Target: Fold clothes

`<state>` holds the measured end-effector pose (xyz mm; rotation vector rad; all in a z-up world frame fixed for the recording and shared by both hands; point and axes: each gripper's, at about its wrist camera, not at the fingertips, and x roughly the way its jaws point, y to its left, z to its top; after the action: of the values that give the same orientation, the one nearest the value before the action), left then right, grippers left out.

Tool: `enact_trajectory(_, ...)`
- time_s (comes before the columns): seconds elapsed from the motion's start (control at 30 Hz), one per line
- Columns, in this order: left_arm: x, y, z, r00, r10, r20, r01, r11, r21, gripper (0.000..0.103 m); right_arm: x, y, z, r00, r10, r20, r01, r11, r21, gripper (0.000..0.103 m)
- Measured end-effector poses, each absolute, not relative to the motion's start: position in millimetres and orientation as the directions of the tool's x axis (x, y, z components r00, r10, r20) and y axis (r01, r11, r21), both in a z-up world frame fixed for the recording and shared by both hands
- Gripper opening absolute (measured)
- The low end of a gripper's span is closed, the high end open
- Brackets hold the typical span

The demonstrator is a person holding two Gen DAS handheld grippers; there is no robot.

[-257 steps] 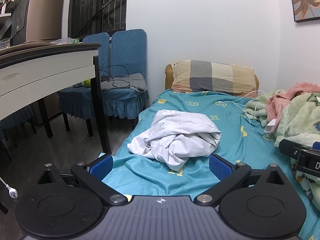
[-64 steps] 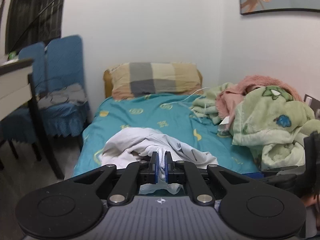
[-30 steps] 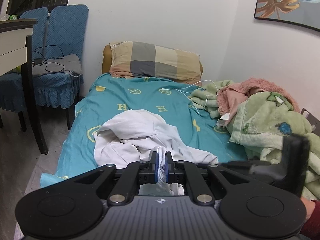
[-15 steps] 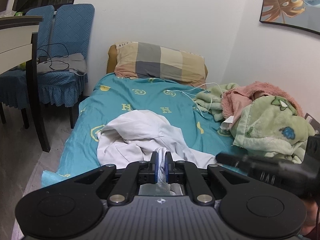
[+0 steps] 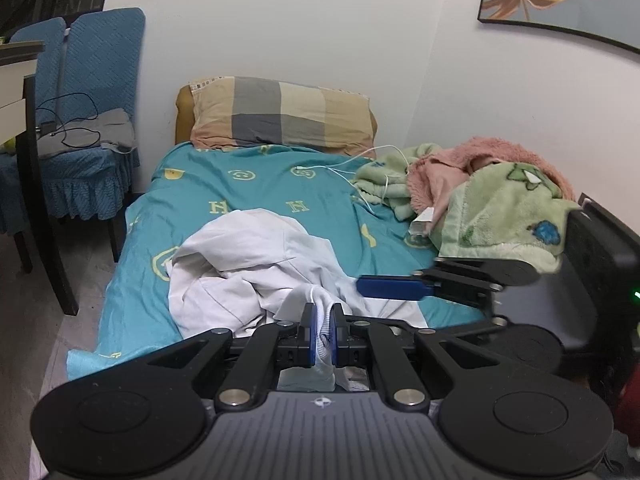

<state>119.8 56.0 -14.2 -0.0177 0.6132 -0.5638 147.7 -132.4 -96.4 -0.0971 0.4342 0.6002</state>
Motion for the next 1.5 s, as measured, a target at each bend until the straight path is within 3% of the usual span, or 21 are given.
enact_trajectory(0.17, 124.4, 51.6, -20.3, 0.665, -0.504, -0.551, 0.498, 0.849, -0.177, 0.007, 162.0, -122.8, -114.5, 0.710, 0.507, -0.490, -0.567, 0.823, 0.029, 0.009)
enact_trajectory(0.23, 127.2, 52.6, -23.0, 0.675, -0.498, -0.544, 0.478, 0.857, -0.190, 0.007, 164.0, -125.3, -118.0, 0.709, 0.506, -0.491, -0.556, 0.829, 0.051, 0.005)
enact_trajectory(0.43, 130.9, 47.2, -31.5, 0.696, -0.481, -0.533, 0.442, 0.872, -0.211, 0.014, 173.4, -169.0, -98.4, 0.741, 0.548, -0.387, -0.466, 0.836, 0.290, 0.004)
enact_trajectory(0.5, 128.3, 39.1, -35.1, 0.693, -0.481, -0.537, 0.450, 0.870, -0.198, 0.025, 173.2, -180.5, -94.8, 0.753, 0.550, -0.362, -0.444, 0.830, 0.338, 0.004)
enact_trajectory(0.7, 111.7, 8.1, -51.0, 0.707, -0.450, -0.546, 0.488, 0.869, -0.083, 0.040, 169.7, -196.4, -93.6, 0.771, 0.536, -0.343, -0.395, 0.826, 0.402, 0.004)
enact_trajectory(0.93, 106.6, -8.4, -74.4, 0.751, -0.321, -0.577, 0.421, 0.906, 0.044, 0.042, 165.7, -206.2, -93.2, 0.792, 0.509, -0.337, -0.351, 0.832, 0.430, 0.004)
enact_trajectory(1.0, 106.4, -7.6, -74.7, 0.753, -0.306, -0.583, 0.409, 0.911, 0.050, 0.032, 163.2, -209.2, -93.8, 0.802, 0.490, -0.341, -0.333, 0.842, 0.425, 0.005)
enact_trajectory(1.1, 104.0, 1.4, -66.8, 0.760, -0.348, -0.549, 0.414, 0.910, -0.003, 0.015, 159.9, -207.8, -94.6, 0.813, 0.458, -0.361, -0.327, 0.871, 0.368, 0.005)
enact_trajectory(1.2, 107.4, 13.3, -53.2, 0.777, -0.364, -0.513, 0.403, 0.915, -0.039, 0.012, 158.0, -202.1, -94.8, 0.810, 0.444, -0.383, -0.358, 0.892, 0.275, 0.006)
enact_trajectory(1.4, 112.4, 33.7, -24.7, 0.769, -0.437, -0.467, 0.433, 0.893, -0.123, 0.010, 126.4, -162.8, -88.6, 0.862, 0.361, -0.356, -0.438, 0.884, -0.164, 0.008)
enact_trajectory(1.43, 111.2, 33.4, -22.1, 0.765, -0.445, -0.465, 0.442, 0.888, -0.124, 0.010, 120.6, -154.7, -89.8, 0.870, 0.352, -0.346, -0.444, 0.865, -0.234, 0.021)
enact_trajectory(1.47, 110.0, 33.1, -19.6, 0.761, -0.454, -0.463, 0.451, 0.884, -0.124, 0.010, 115.0, -147.0, -91.7, 0.876, 0.345, -0.337, -0.447, 0.843, -0.299, 0.042)
enact_trajectory(1.5, 108.5, 31.6, -18.3, 0.758, -0.460, -0.463, 0.461, 0.879, -0.119, 0.010, 109.8, -139.9, -94.5, 0.880, 0.344, -0.326, -0.452, 0.817, -0.358, 0.051)
